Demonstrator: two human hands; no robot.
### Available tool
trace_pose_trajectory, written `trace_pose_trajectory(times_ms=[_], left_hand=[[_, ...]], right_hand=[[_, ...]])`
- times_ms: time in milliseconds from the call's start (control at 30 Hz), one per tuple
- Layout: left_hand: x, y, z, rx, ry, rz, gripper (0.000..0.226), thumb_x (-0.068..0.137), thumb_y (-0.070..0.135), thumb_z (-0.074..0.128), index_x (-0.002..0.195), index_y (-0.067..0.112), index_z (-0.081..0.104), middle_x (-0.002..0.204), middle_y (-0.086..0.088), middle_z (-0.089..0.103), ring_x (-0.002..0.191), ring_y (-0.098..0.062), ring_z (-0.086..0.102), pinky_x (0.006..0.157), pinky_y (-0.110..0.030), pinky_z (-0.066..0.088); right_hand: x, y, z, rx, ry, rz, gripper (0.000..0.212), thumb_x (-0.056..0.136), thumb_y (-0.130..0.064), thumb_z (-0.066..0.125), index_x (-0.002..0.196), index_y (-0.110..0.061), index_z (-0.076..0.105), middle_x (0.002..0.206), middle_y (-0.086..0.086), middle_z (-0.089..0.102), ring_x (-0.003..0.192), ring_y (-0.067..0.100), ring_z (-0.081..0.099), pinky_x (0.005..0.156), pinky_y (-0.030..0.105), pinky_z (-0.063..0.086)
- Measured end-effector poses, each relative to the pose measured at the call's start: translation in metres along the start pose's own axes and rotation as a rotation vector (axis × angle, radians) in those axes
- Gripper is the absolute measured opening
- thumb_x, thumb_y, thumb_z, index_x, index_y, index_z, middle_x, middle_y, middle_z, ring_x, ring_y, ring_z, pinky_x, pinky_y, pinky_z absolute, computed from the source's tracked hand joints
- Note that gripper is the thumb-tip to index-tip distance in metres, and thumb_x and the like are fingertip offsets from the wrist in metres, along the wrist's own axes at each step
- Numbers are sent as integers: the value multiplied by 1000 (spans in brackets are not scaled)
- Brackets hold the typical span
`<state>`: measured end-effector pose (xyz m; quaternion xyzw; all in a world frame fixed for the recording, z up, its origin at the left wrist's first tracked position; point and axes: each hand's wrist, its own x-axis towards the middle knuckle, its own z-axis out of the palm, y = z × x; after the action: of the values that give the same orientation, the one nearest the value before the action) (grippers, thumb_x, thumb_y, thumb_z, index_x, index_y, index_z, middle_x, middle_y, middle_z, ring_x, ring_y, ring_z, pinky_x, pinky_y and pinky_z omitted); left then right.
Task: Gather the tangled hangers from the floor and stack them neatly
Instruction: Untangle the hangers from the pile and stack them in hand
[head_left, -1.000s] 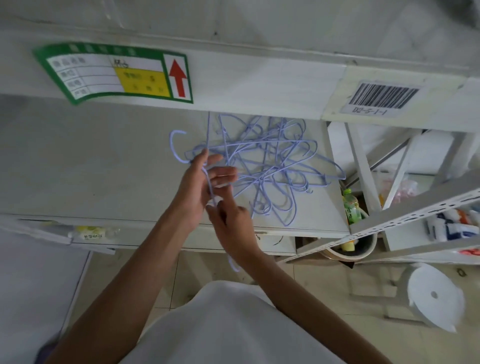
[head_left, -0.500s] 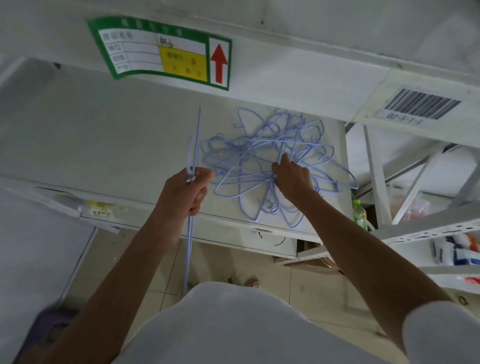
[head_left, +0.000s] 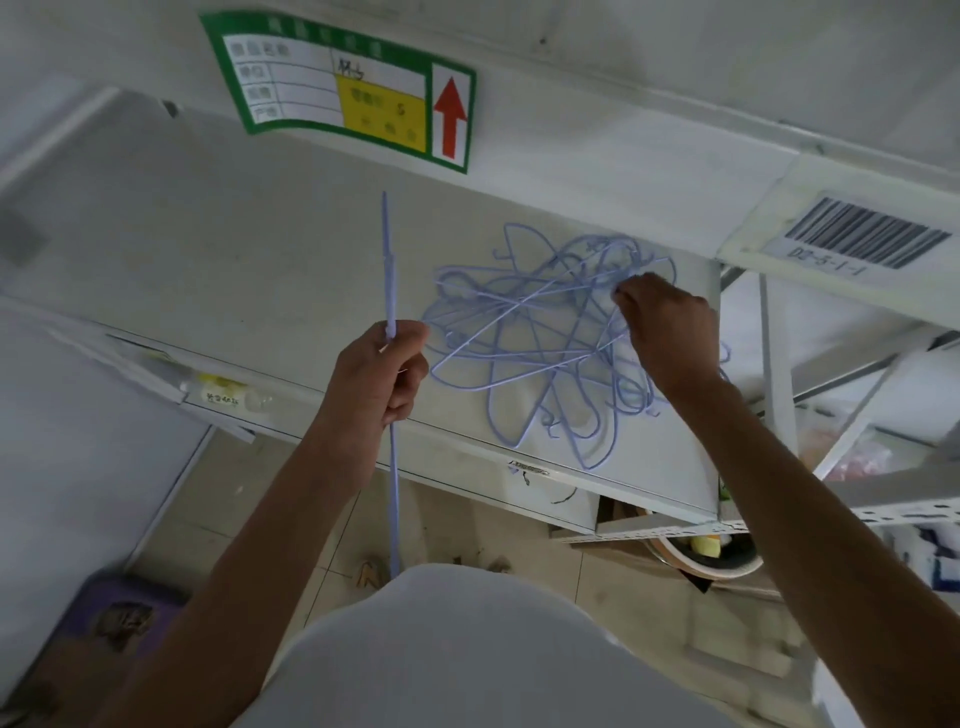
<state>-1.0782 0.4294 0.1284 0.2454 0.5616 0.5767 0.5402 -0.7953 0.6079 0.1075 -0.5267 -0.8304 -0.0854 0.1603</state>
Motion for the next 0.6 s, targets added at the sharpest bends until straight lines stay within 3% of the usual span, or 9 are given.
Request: trace_pose_trajectory(times_ms=[100, 167, 267, 333, 433, 533, 600], left_hand=[[-1, 2, 5, -21, -5, 15, 44, 76, 49, 69, 103, 15, 61, 64, 2, 51, 45, -10, 33, 42, -22, 25], [0, 4, 10, -54, 14, -16, 45, 79, 55, 69, 102, 16, 63, 74, 1, 64, 50, -11, 46, 44, -23, 31], [3, 5, 20, -44, 25, -82, 41, 98, 55, 55, 108, 16, 61, 102, -8, 77, 79, -20, 73, 59, -30, 54], [3, 1, 27, -80, 35, -125, 42, 101, 53, 48, 111, 13, 59, 111, -12, 76, 95, -25, 75, 71, -37, 60], [-4, -9, 31, -193, 30, -201, 54, 98, 58, 49, 122, 10, 58, 114, -10, 76, 102, -22, 75, 79, -31, 59], [-12, -14, 23, -192, 25, -256, 74, 83, 66, 55, 129, 8, 58, 122, -14, 74, 116, -23, 71, 107, -42, 49], [-15, -14, 15, -275, -16, -265, 79, 78, 66, 53, 127, 5, 58, 129, -20, 70, 125, -29, 65, 116, -48, 40]], right_hand=[[3, -21, -18, 132, -109, 203, 25, 100, -39, 50, 98, -20, 65, 94, 10, 73, 87, 41, 66, 70, 40, 53], [-1, -43, -28, 245, -128, 263, 25, 97, -39, 52, 99, -19, 68, 92, 9, 75, 91, 39, 67, 76, 40, 55], [-19, -97, -41, 481, -134, 270, 21, 96, -32, 56, 94, -17, 71, 84, 5, 77, 85, 32, 70, 77, 40, 56], [-42, -144, -41, 644, -184, 233, 14, 96, -28, 58, 96, -19, 69, 81, 1, 76, 79, 27, 71, 70, 38, 56], [-78, -208, -34, 722, -278, 148, 14, 99, -25, 49, 112, -23, 56, 86, 2, 73, 77, 31, 70, 62, 41, 56], [-90, -221, -25, 673, -290, 97, 15, 103, -30, 43, 111, -20, 51, 87, 6, 70, 76, 34, 67, 60, 46, 54], [-90, -215, -24, 666, -289, 91, 18, 103, -31, 41, 113, -20, 52, 90, 5, 69, 76, 33, 65, 60, 45, 53]])
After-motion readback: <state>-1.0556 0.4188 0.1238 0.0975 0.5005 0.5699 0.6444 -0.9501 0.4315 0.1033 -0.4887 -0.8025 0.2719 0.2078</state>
